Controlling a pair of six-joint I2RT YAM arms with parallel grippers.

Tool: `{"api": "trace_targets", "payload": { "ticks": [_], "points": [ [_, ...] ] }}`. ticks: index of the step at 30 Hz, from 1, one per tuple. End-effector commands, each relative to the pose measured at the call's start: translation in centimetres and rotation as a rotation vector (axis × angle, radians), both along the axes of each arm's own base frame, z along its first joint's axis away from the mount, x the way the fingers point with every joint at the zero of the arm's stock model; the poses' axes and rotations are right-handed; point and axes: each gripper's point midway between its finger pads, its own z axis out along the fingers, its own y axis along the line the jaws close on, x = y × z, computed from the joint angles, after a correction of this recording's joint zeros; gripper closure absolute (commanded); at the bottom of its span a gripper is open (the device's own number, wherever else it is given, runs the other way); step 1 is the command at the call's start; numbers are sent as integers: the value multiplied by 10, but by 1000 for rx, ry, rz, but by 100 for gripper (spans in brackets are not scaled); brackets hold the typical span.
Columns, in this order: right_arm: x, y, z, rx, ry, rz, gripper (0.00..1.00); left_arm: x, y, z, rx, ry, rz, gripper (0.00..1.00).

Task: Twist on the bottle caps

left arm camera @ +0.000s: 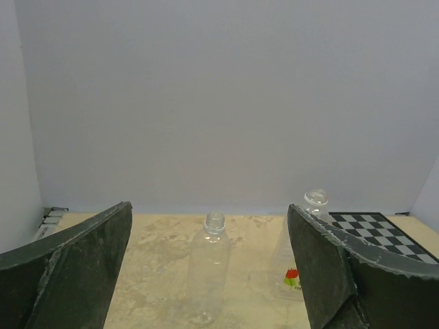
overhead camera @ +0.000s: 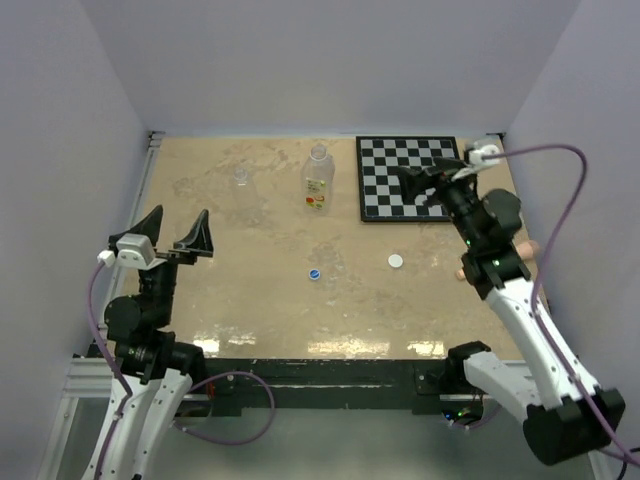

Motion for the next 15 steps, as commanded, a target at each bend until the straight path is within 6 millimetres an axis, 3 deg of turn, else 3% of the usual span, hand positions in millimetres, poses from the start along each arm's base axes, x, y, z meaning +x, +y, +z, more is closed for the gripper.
{"api": "trace_targets", "payload": {
  "ticks": [1,7,9,15],
  "points": [
    [26,48,-10,-34,75,224,1,-11,-2,12,-18,-50,-20,0],
    [77,77,-27,-157,50,320,1,-18,-4,17,-26,-72,-33,0],
    [92,89,-42,-189,59,360,1,-18,-5,16,-25,-72,-37,0],
    [112,146,-63,-306,18,503,1,-18,-7,16,-22,-72,-48,0]
  ]
}}
